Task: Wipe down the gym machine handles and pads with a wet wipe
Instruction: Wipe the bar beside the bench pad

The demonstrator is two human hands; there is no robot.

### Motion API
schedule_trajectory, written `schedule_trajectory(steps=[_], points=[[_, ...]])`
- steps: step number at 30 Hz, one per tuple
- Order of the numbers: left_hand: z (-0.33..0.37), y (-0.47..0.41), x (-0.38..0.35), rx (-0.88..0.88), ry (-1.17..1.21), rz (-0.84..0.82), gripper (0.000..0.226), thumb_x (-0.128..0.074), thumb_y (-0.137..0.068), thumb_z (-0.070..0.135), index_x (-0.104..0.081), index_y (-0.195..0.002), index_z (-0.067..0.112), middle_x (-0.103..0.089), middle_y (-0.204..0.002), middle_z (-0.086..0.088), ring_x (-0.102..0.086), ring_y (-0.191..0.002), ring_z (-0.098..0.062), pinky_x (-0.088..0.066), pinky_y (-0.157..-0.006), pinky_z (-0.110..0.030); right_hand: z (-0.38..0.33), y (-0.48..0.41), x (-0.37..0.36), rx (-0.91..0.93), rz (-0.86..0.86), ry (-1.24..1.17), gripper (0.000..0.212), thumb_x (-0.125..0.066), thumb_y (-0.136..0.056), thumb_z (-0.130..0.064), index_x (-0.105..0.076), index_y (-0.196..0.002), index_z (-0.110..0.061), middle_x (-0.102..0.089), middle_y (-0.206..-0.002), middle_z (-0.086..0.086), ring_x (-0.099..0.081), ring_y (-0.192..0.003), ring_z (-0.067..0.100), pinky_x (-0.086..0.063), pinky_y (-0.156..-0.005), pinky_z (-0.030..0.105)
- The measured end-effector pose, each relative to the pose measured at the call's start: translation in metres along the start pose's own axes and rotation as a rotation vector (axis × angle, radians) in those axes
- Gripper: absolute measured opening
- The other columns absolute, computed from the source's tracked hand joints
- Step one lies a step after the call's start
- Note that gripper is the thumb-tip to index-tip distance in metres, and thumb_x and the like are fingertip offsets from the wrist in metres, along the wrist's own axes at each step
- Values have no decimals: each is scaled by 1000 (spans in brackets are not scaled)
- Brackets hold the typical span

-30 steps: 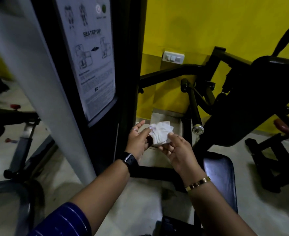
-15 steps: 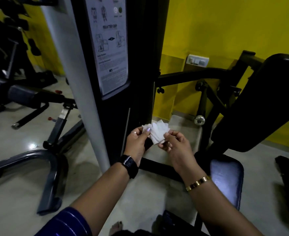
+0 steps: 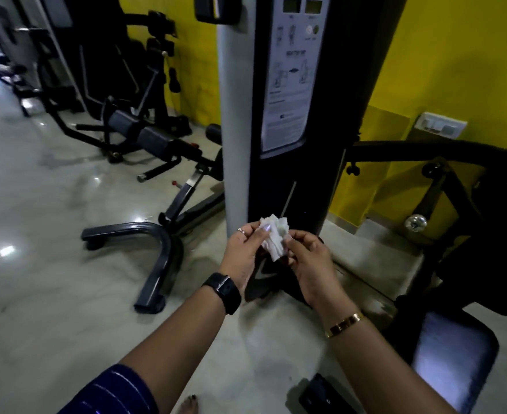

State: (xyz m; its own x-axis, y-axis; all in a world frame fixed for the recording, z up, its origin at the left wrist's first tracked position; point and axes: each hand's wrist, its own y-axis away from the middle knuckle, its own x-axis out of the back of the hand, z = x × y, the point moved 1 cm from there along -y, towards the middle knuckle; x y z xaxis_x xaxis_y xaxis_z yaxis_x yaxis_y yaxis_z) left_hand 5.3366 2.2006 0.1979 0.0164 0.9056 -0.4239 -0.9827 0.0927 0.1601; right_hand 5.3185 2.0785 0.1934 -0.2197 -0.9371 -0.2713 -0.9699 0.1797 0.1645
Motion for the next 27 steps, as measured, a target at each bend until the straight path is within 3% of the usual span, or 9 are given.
schedule_trajectory(steps=[3,6,9,11,13,20,23,25,27], points=[[11,4,24,-23,42,97,15,-56,-96,10,-61,-107,1,-67,-104,-23,-64,-93,-30,-56,-88,-43,4,6,-27,57,-57,29,28,-58,-94,-7,-54,-119,-20,-69,-102,15,-68,-84,25,-55,-74,38],[22,6,48,-27,94,132,13,-54,-98,8,-62,-105,1,-68,-98,-21,-66,-83,-29,-59,-66,-35,8,12,-54,234,-135,334,33,-63,-91,-13,-50,-112,-34,-64,-106,7,-67,-86,18,-56,-67,28],[34,8,76,-60,95,149,13,-56,-97,10,-64,-106,5,-69,-100,-18,-66,-86,-27,-57,-73,-34,15,11,-87,383,-130,595,19,-66,-89,-20,-58,-105,-29,-52,-111,-4,-60,-94,10,-57,-77,26],[45,9,97,-68,93,150,10,-55,-97,11,-64,-102,9,-71,-92,-12,-68,-78,-21,-57,-66,-30,18,10,-114,425,-129,670,9,-67,-89,-17,-65,-97,-20,-50,-106,-3,-53,-92,3,-45,-79,6],[57,8,121,-66,103,137,12,-53,-97,9,-64,-102,9,-72,-88,-10,-69,-74,-18,-58,-62,-29,24,5,-143,451,-129,737,5,-69,-86,-13,-68,-91,-13,-52,-101,-1,-50,-90,4,-35,-75,-1],[98,-2,216,-32,101,219,18,-55,-97,9,-67,-107,0,-71,-102,-21,-70,-86,-26,-57,-80,-35,57,-7,-247,292,-179,582,8,-62,-89,-19,-63,-83,-14,-63,-87,3,-60,-77,11,-53,-76,35],[116,-12,257,-21,128,265,22,-59,-96,12,-66,-111,-2,-72,-100,-19,-69,-86,-28,-55,-81,-38,65,-10,-290,232,-185,481,9,-56,-93,-13,-60,-85,-11,-62,-74,0,-57,-68,10,-53,-71,38],[129,-16,280,-38,133,257,18,-61,-94,13,-67,-108,3,-73,-92,-14,-69,-78,-22,-56,-72,-32,71,-14,-316,206,-196,423,7,-56,-92,-12,-60,-86,-11,-65,-78,6,-61,-74,22,-54,-75,42],[140,-19,300,-63,156,236,20,-63,-91,4,-64,-110,8,-72,-98,-15,-69,-84,-23,-58,-78,-34,78,-18,-339,186,-204,398,5,-58,-92,-14,-61,-88,-15,-68,-87,11,-65,-85,30,-56,-79,46]])
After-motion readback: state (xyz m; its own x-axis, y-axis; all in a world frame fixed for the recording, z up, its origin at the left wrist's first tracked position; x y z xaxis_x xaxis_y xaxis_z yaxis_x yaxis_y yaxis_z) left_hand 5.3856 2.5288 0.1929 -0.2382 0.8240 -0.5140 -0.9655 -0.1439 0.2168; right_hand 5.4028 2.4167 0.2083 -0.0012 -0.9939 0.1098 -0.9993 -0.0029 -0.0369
